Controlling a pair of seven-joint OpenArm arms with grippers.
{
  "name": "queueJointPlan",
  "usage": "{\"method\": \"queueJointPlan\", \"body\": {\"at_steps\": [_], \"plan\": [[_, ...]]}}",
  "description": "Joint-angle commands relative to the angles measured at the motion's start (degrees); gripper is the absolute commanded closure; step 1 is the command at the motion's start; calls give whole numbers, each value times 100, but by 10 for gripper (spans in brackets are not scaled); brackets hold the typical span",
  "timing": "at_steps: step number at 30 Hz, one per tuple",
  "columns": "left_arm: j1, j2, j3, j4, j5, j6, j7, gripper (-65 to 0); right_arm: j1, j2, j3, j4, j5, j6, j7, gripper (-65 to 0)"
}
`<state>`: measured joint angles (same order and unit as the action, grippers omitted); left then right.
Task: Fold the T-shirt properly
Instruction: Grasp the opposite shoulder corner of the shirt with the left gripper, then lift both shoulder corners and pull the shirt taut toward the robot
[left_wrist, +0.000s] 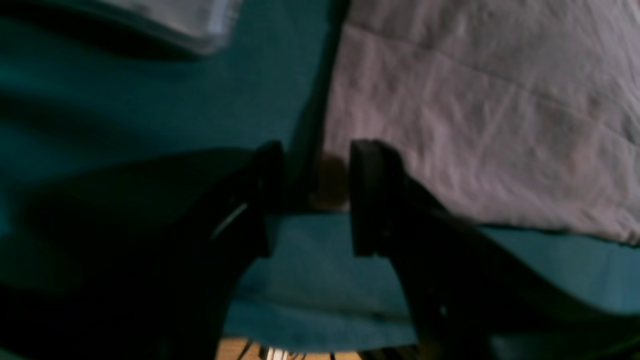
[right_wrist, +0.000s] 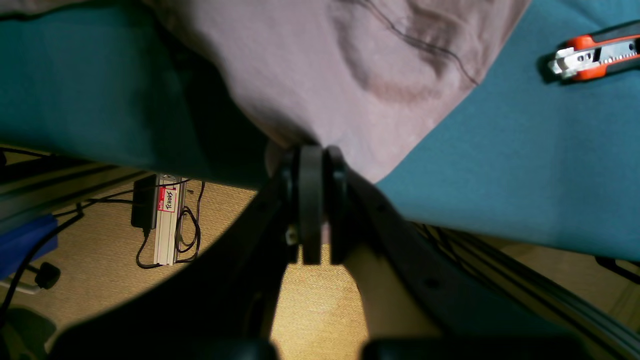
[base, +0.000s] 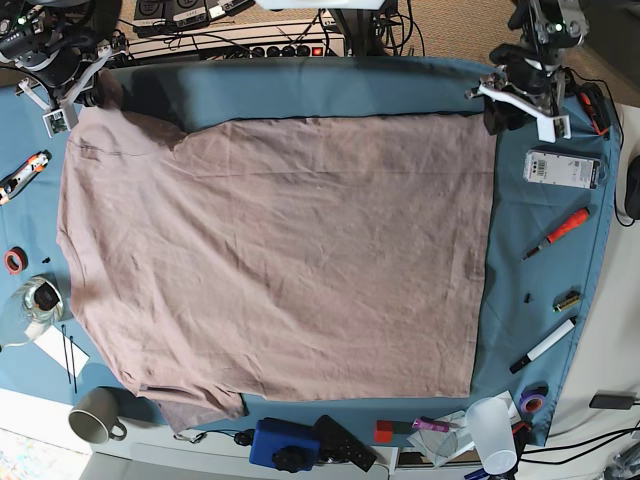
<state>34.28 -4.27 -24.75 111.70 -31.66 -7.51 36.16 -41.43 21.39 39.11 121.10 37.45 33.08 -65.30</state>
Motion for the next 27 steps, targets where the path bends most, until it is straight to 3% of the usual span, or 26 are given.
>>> {"method": "queueJointPlan", "body": {"at_steps": [1,8,12,14,17,20,27], "plan": [[-4,-17,-13,26,-55,-146,-59,-229,-35,83,66,83,26,20,22,0],[-81,26,-13,-315,-470,-577,98,-229,-35,83,66,83,26,17,-79,0],[-83,258,-13,-356,-769,-787,195,-228,-35,83,66,83,28,17,-74,0],[-101,374,-13,-356,-752,-732,186,-223,-35,83,66,83,26,17,-79,0],[-111,444,-15,-356,-734,-415,63,-134,-33,85,66,83,26,20,-68,0],[-114,442,-20,-345,-562,-400,46,0,-33,85,66,83,26,20,48,0],[-55,442,-20,-166,-197,-761,275,0,-35,83,66,83,26,33,260,0]]}}
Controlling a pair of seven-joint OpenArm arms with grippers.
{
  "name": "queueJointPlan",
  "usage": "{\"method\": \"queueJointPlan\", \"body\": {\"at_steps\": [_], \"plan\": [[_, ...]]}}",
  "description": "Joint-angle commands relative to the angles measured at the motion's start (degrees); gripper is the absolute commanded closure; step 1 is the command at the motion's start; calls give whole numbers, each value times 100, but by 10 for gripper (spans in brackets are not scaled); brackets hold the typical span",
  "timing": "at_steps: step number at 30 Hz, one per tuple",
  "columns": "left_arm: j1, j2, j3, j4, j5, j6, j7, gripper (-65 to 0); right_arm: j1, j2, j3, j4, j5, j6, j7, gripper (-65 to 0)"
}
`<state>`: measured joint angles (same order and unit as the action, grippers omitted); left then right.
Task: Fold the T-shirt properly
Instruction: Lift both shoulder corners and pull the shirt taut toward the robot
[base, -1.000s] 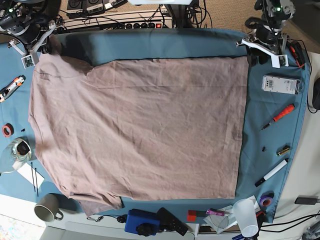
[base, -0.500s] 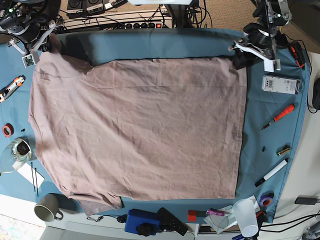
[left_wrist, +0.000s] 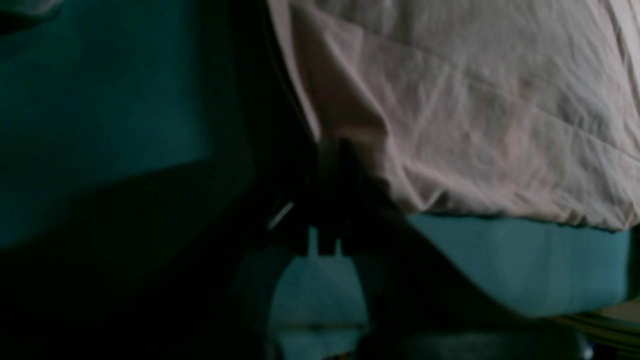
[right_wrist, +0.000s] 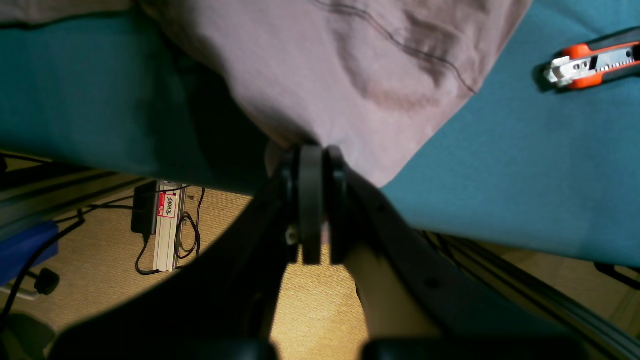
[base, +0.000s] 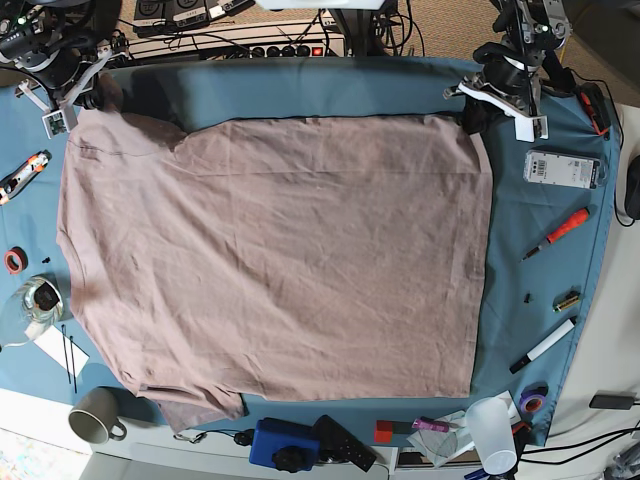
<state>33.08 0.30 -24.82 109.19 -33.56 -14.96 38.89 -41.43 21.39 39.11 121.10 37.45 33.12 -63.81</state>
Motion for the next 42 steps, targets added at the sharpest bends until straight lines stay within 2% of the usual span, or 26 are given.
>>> {"method": "queueJointPlan", "body": {"at_steps": [1,7,11,19,21,25,28,31,37,40,42], "plan": [[101,-15,-13,177,-4,-4,66,0,-35,83,66,83,26,96,116,0],[560,-15,-13,957,20,9,50,0,-59,81,72,83,87,186,142,0],[881,-20,-24,1414,363,9,4,0,-166,81,76,83,177,334,107,0],[1174,-46,-24,1576,487,9,7,0,-334,59,291,85,267,334,92,0],[1220,-46,-57,1576,485,9,11,0,-334,2,610,85,535,358,-2,0],[1366,-46,-236,1593,474,9,17,0,-334,7,1355,85,1303,688,-564,0],[1547,-46,-485,1676,234,7,76,0,-374,4,1770,83,1878,688,-1056,0],[1749,-48,-748,1838,90,0,74,0,-627,4,2039,83,2356,688,-1211,0],[1954,-46,-1034,1904,-234,-164,310,0,-1021,4,2256,83,2708,688,-1445,0],[2061,-44,-1032,1904,-354,-136,518,0,-1021,0,2256,83,2815,688,-1619,0],[2168,-46,-1038,1904,-354,4,522,0,-1021,-11,2256,83,2813,688,-1619,0]]}}
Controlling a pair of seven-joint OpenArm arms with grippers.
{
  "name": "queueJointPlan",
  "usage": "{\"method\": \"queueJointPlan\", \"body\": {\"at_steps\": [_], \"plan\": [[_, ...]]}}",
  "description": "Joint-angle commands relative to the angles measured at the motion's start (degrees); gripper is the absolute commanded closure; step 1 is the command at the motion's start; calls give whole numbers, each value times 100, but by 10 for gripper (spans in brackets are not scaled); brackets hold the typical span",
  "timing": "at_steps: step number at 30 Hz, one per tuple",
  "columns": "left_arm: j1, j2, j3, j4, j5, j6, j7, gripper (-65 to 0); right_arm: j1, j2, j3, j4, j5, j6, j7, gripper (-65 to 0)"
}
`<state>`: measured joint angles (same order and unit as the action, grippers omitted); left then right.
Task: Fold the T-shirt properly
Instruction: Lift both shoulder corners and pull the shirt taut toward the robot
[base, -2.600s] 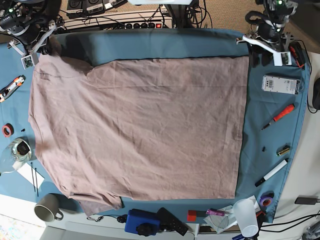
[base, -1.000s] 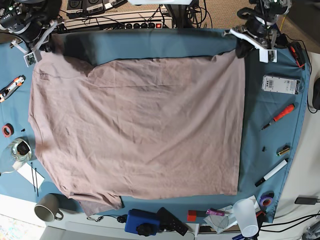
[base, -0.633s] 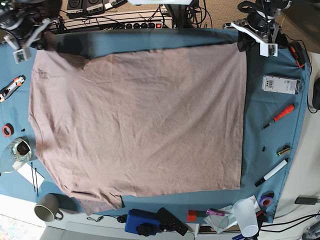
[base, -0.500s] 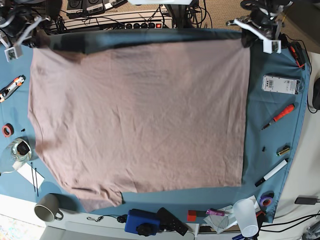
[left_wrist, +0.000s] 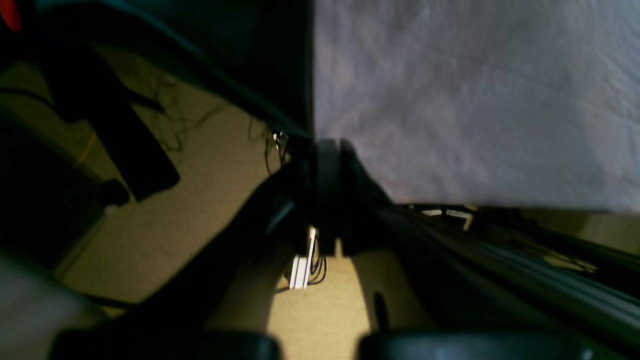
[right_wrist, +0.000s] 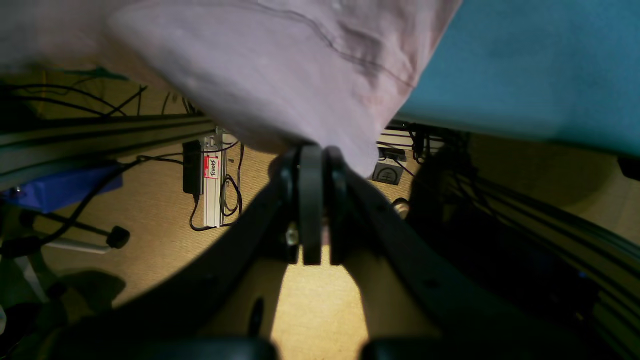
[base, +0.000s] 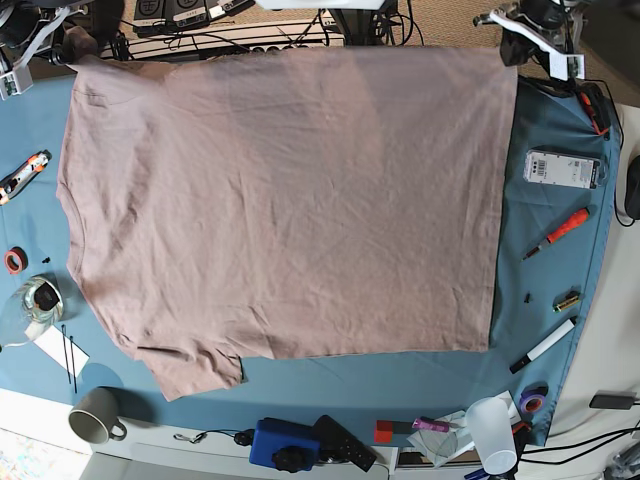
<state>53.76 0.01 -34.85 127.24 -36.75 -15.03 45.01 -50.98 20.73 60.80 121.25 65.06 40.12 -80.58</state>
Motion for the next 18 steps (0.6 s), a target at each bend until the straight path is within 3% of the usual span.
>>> {"method": "queueJointPlan", "body": {"at_steps": [1,12,18], "plan": [[164,-15,-57,98,-35,44,-83,0,-63,17,87,68,52,-12,58,0],[380,-55,-181,98,-297,-70,-107,0,13,-103,76,68,258,-12,58,0],[28,-116,-175,98,-295,-70,-129,0,437,-98,76,55,-48,-12,58,0]]}}
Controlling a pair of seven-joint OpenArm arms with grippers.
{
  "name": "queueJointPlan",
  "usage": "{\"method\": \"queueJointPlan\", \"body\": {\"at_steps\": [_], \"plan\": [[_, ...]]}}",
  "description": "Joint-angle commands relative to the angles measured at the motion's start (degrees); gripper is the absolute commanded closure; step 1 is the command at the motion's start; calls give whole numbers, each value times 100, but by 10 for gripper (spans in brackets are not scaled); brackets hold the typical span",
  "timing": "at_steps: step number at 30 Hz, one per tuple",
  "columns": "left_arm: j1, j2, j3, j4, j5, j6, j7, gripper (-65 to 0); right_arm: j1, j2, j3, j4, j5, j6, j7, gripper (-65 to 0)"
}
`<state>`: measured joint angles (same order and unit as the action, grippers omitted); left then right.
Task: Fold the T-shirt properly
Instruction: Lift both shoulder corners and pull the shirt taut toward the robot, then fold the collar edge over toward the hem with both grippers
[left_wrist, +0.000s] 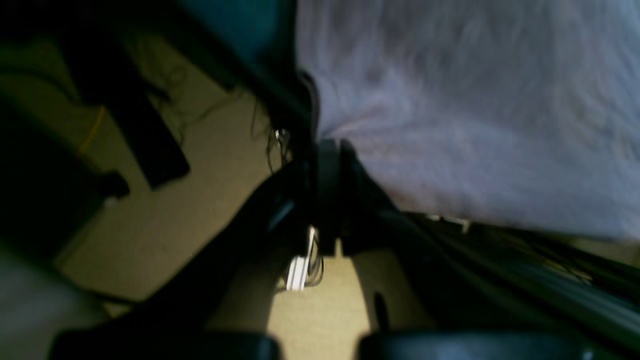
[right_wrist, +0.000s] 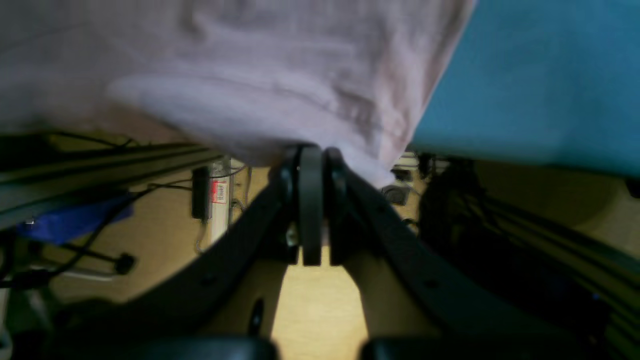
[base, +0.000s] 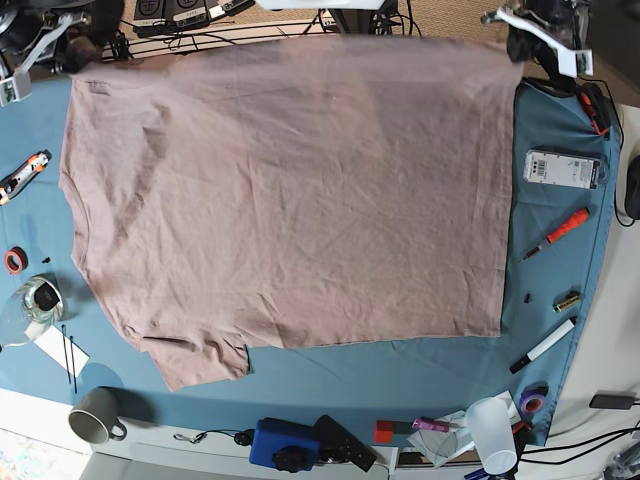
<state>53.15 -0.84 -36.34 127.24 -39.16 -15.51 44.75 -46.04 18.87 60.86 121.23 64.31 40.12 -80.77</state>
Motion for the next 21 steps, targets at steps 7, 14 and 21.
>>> {"method": "queueJointPlan", "body": {"at_steps": [7,14,21], "plan": [[-98,-33,-22,98,2,289,-192,0,50,111,-249,55,-581,-12,487,0],[-289,-83,-15,96,59,299,-258,0,109,111,-1187,55,-1860,-68,1574,0],[-546,-214,-15,92,251,304,-422,0,857,114,-1410,55,-2380,-101,1576,0]]}}
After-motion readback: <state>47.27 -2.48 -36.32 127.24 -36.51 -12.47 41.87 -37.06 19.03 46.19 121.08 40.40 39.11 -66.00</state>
